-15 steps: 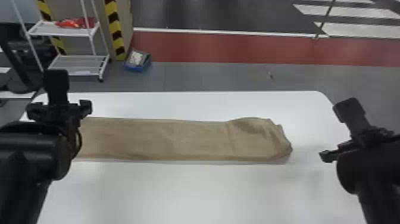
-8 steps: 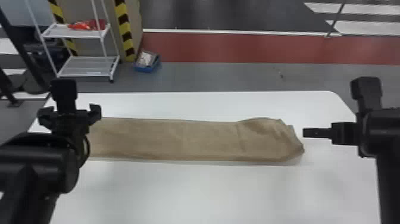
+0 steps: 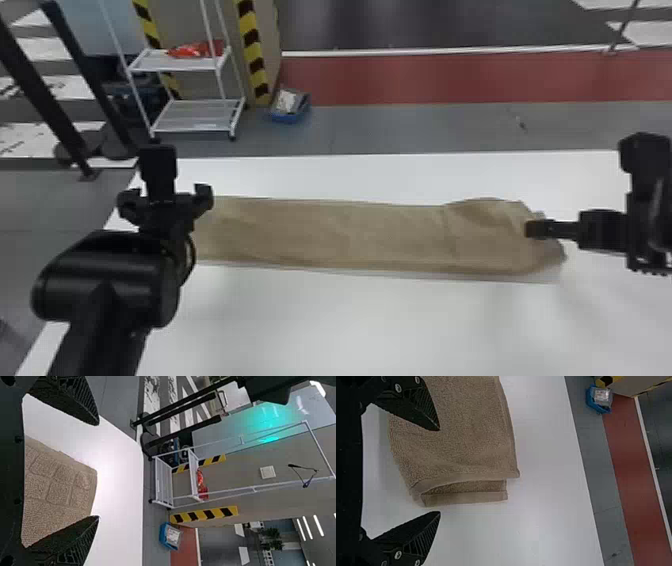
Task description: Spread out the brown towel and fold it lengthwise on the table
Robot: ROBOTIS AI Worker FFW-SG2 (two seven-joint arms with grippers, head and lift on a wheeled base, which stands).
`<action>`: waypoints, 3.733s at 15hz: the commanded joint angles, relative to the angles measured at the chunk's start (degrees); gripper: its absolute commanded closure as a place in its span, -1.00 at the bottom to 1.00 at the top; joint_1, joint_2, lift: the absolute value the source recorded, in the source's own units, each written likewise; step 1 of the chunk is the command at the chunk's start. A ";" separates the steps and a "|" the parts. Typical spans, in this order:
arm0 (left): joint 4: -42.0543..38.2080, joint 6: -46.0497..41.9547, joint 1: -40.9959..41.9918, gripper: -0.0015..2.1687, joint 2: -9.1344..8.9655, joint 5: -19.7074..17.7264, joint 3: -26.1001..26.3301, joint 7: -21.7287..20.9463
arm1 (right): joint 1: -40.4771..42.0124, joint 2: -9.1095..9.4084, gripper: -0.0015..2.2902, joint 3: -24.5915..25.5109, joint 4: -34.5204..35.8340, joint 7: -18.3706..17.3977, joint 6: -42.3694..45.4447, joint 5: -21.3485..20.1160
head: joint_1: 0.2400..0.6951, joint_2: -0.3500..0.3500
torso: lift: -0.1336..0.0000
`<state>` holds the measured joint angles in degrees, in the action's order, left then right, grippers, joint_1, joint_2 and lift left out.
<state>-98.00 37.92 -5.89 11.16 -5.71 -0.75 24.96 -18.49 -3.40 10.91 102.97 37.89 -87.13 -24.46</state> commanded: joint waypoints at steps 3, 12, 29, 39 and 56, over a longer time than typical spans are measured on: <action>0.00 -0.70 0.27 -0.96 0.01 0.00 0.48 0.18 | -0.93 -0.20 -0.83 1.48 -5.68 0.25 11.40 1.17 | 1.00 0.20 | -0.87; 0.09 -0.70 0.44 -0.96 0.01 0.09 -0.04 0.18 | -0.05 -0.56 -0.40 1.39 -8.40 0.52 12.11 1.43 | 1.00 0.19 | -0.87; 0.26 -2.10 1.50 -0.96 0.01 0.53 0.66 0.97 | 18.40 0.23 0.45 7.55 11.72 0.08 21.07 8.82 | 1.00 0.16 | -0.87; -0.26 -2.45 1.94 -0.96 0.01 0.53 0.13 0.27 | 25.43 0.23 -0.92 11.50 18.23 1.22 22.30 9.52 | 1.00 0.08 | -0.87; 6.85 17.58 -3.51 -0.80 3.87 -5.19 -18.41 -29.70 | 30.97 0.23 -0.91 24.51 28.69 7.20 19.49 16.99 | 1.00 0.10 | -0.87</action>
<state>-92.28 53.24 -8.55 15.01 -10.46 -17.91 -4.43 12.41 -3.18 35.39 131.11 44.99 -67.62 -7.71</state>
